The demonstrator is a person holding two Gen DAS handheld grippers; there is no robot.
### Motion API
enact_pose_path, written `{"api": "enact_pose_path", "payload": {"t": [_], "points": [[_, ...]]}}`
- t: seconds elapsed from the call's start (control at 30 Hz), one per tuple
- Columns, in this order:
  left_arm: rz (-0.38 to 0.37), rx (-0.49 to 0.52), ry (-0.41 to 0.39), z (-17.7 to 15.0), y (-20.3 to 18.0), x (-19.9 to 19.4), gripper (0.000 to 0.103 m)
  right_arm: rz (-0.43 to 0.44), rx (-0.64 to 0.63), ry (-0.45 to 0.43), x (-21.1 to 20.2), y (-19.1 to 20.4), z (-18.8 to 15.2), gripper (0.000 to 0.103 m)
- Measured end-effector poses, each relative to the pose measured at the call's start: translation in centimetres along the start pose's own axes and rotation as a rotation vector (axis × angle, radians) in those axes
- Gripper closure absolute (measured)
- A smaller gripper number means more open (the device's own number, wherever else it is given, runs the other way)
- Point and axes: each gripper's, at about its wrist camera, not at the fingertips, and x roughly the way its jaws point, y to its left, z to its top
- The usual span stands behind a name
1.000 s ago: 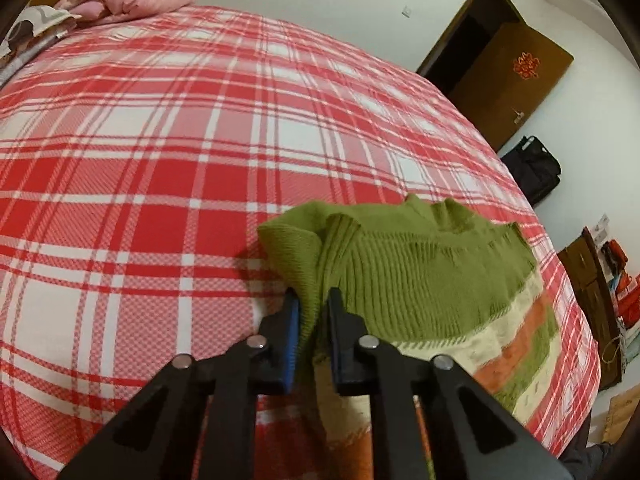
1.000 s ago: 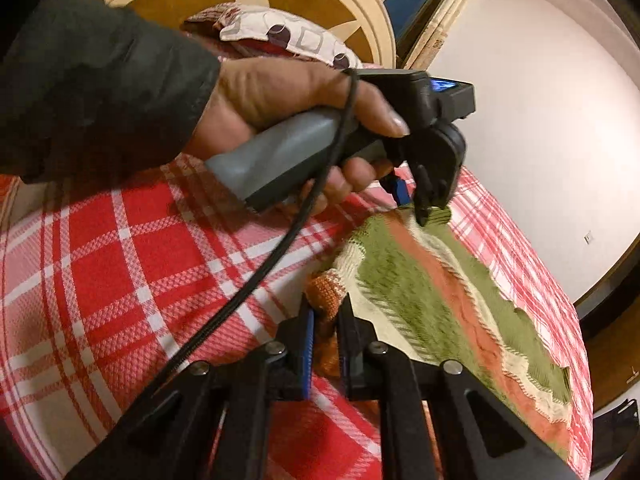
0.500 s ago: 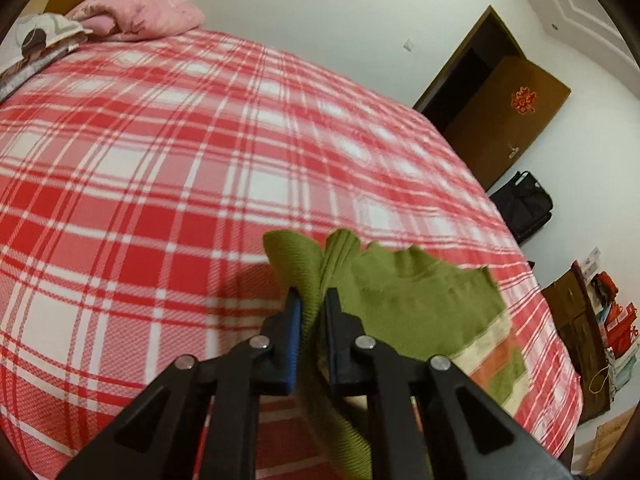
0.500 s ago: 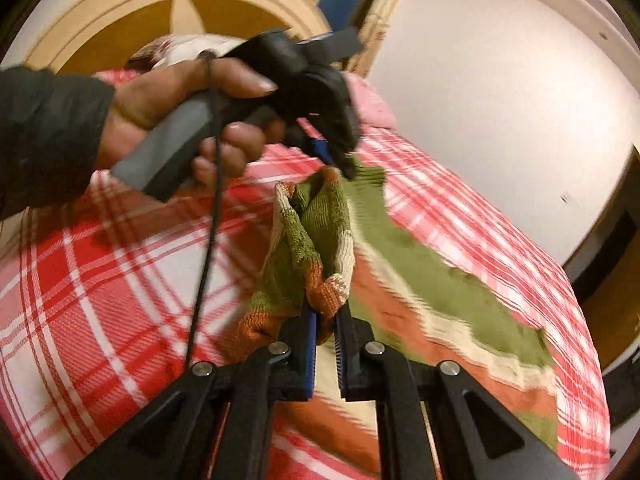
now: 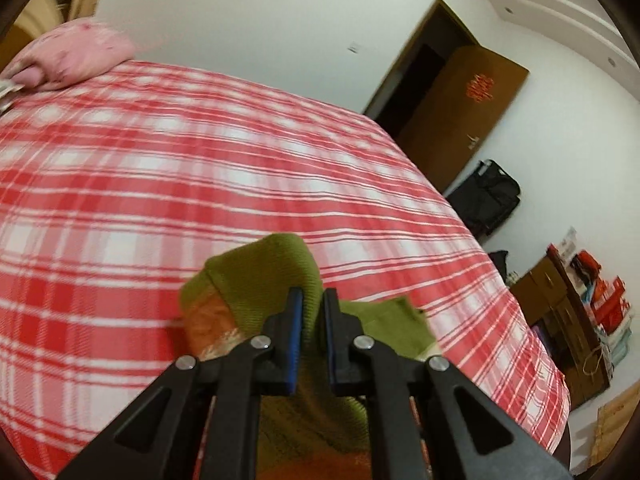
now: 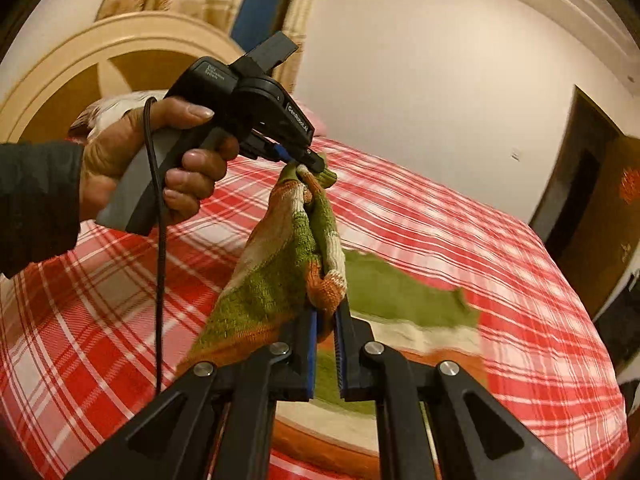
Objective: Fold small clothes
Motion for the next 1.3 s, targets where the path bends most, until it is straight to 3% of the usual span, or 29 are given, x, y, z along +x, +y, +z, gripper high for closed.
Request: {"api": "enact_pose_path", "payload": {"t": [0.23, 0.63, 1.0, 1.1, 1.17, 1.2, 1.23, 1.3], "points": [[-0.044, 0.075, 0.063, -0.4, -6.2, 5.3, 0.093, -0.052, 0.09, 0.046, -1.2, -5.2, -2.4, 0.096], [-0.043, 0.16, 0.165, -3.0, -12.3, 11.3, 0.093, -0.08, 0.209, 0.152, -1.6, -10.9, -7.1, 0.096], [0.012, 0.271, 0.202, -5.1, -15.6, 14.3, 0.093, -0.004, 0.35, 0.244, -1.0, -12.5, -10.5, 0.096], [0.022, 0.286, 0.201, -5.1, -16.3, 13.4, 0.083, 0.019, 0.371, 0.281, -0.6, -12.7, -11.3, 0.096], [0.024, 0.306, 0.175, -5.1, -16.6, 11.8, 0.066, 0.043, 0.388, 0.294, -0.6, -12.9, -11.6, 0.096], [0.051, 0.332, 0.138, -5.2, -16.8, 10.3, 0.045, 0.056, 0.404, 0.289, -0.7, -13.1, -11.7, 0.096], [0.06, 0.342, 0.11, -5.3, -16.8, 9.3, 0.029, 0.072, 0.425, 0.291, -0.8, -13.4, -11.8, 0.094], [0.083, 0.371, 0.036, -6.0, -16.4, 6.5, 0.024, 0.072, 0.443, 0.292, -1.1, -13.8, -11.9, 0.088]]}}
